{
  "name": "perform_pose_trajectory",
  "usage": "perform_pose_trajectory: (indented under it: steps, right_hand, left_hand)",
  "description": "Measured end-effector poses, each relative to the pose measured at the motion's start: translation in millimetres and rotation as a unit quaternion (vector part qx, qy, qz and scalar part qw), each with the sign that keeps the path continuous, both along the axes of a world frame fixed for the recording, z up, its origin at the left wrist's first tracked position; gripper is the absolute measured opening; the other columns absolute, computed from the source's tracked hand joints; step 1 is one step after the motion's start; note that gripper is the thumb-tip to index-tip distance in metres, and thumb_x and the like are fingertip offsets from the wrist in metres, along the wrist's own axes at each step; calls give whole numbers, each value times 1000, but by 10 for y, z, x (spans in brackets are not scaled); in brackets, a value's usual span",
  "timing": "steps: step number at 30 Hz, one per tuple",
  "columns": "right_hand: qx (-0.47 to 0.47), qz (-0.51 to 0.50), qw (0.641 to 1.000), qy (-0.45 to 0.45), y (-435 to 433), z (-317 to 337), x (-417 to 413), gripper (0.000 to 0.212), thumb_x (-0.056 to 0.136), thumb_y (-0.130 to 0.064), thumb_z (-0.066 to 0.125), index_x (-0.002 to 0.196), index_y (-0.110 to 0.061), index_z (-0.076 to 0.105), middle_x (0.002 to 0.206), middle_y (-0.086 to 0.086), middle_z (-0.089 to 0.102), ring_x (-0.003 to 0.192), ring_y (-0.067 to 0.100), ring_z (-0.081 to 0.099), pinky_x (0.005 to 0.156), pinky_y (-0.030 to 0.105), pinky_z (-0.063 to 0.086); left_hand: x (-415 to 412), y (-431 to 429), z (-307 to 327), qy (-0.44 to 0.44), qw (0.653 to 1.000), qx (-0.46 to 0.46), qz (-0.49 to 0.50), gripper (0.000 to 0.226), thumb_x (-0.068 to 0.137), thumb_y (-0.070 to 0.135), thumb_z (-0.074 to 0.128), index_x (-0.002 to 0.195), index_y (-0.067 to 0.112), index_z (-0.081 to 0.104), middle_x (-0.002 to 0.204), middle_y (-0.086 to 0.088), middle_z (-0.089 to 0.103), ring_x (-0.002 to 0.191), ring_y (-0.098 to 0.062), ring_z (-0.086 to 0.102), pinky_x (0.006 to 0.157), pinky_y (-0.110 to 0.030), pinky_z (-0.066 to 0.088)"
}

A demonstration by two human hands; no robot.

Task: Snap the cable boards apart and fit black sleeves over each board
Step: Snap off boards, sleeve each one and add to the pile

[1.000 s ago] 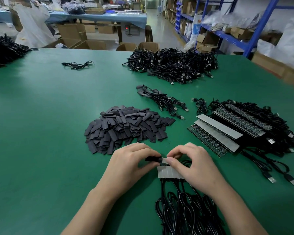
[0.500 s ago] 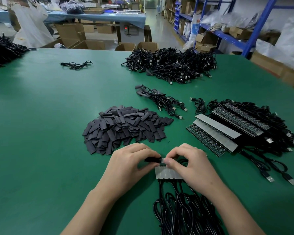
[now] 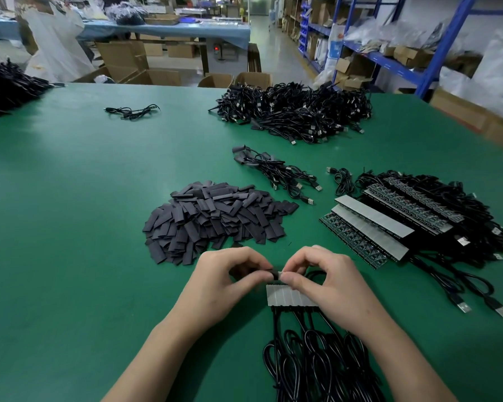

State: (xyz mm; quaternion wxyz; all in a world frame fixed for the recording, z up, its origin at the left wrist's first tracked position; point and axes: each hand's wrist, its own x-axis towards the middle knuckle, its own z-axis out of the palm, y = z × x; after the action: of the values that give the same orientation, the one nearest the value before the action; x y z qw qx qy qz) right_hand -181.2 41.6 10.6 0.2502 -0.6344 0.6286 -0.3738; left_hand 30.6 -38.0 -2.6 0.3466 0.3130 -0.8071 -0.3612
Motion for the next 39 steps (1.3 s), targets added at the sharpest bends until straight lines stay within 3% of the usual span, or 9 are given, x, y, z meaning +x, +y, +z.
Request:
perform_pose_trajectory:
  steps: [6, 12, 15, 17, 19, 23, 29, 39]
  right_hand:
    - [-20, 20, 999, 18, -1, 5, 8, 16, 83, -29, 82, 85, -40, 70, 92, -16, 64, 94, 5, 66, 79, 9, 43]
    - [-17, 8, 999, 37, -6, -1, 6, 18, 83, -29, 84, 85, -40, 70, 95, -19, 64, 95, 1, 65, 86, 1, 34]
    - [-6, -5, 1000, -11, -8, -13, 1, 13, 83, -31, 82, 85, -39, 72, 92, -17, 66, 93, 3, 66, 85, 15, 43]
    - [1, -22, 999, -33, -11, -21, -1, 11, 84, -32, 82, 85, -39, 73, 90, -17, 68, 92, 4, 66, 93, 33, 45]
    - [5, -28, 999, -38, -11, -23, 4, 12, 83, -33, 83, 86, -40, 73, 88, -18, 68, 92, 4, 66, 98, 41, 45]
    - [9, -20, 999, -34, -7, -14, 7, 23, 80, -34, 85, 95, -44, 70, 90, -18, 70, 96, 2, 68, 92, 33, 49]
    - [-37, -34, 998, 26, -10, -27, 30, 16, 81, -32, 83, 87, -40, 70, 95, -23, 64, 94, 2, 66, 82, 20, 48]
    - [-67, -26, 996, 60, -1, -30, 76, 10, 80, -44, 77, 86, -38, 72, 86, -21, 64, 92, 5, 63, 85, 39, 52]
  left_hand:
    - [12, -13, 4, 0, 997, 80, -16, 8, 86, 26, 82, 92, 29, 79, 86, 12, 77, 81, -13, 73, 77, -32, 59]
    - [7, 11, 26, 6, 999, 53, -11, 12, 85, 24, 83, 96, 28, 80, 88, 15, 77, 82, -13, 73, 76, -28, 58]
    - [14, 13, 37, 3, 999, -32, -8, 18, 83, 26, 85, 100, 26, 79, 90, 18, 74, 82, -7, 70, 74, -19, 54]
    - [19, 14, 38, -8, 997, -82, -7, 21, 83, 28, 85, 102, 27, 78, 92, 19, 73, 83, -3, 69, 75, -21, 55]
    - [21, 13, 29, -11, 994, -108, -3, 21, 85, 30, 83, 105, 27, 78, 95, 18, 73, 85, -3, 69, 75, -26, 57]
    - [21, 7, 12, 0, 994, -110, 13, 19, 87, 30, 82, 105, 26, 79, 96, 17, 74, 88, -6, 71, 77, -32, 59]
    - [10, 21, 17, -4, 996, -91, 21, 18, 86, 28, 81, 103, 26, 80, 94, 16, 74, 86, -7, 70, 76, -30, 58]
    - [-15, 8, -12, -7, 998, -69, 8, 16, 87, 37, 79, 101, 29, 80, 92, 17, 74, 86, -8, 71, 77, -21, 55]
